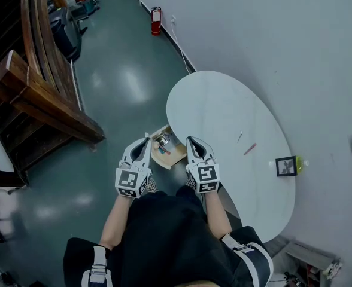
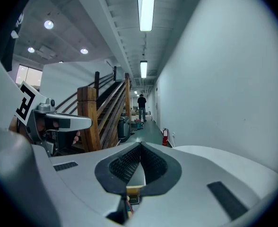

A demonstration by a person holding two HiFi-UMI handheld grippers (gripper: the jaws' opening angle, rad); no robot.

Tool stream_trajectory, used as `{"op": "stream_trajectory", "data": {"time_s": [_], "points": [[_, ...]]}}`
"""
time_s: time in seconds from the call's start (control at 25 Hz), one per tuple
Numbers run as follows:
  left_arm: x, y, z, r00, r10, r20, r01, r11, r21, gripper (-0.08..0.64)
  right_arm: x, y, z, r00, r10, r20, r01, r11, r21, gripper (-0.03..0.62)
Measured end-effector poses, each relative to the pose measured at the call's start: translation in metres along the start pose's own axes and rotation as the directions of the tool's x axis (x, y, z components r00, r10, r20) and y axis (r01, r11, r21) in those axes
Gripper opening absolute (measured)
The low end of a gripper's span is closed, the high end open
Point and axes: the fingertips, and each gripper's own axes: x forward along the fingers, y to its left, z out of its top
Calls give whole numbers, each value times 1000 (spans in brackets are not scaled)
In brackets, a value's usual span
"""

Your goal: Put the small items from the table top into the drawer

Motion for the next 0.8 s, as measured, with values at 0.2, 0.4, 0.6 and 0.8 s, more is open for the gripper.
{"op": "stream_trajectory", "data": {"time_s": [0.2,0.4,0.6,0.8], "points": [[15,-31,-5,997,-73,-19,73,997,7,20,-19,-22,-13,998,-60,-16,60,998,32,29],[38,-74,-8,983,-176,-43,177,984,19,20,-49,-63,-30,986,-163,-44,165,984,66,30],[66,-118,-12,961,-268,-61,270,962,24,20,-85,-112,-51,958,-279,-68,284,955,82,29],[94,-162,-20,929,-356,-96,361,932,29,20,-119,-155,-67,925,-368,-94,377,920,106,29]]}}
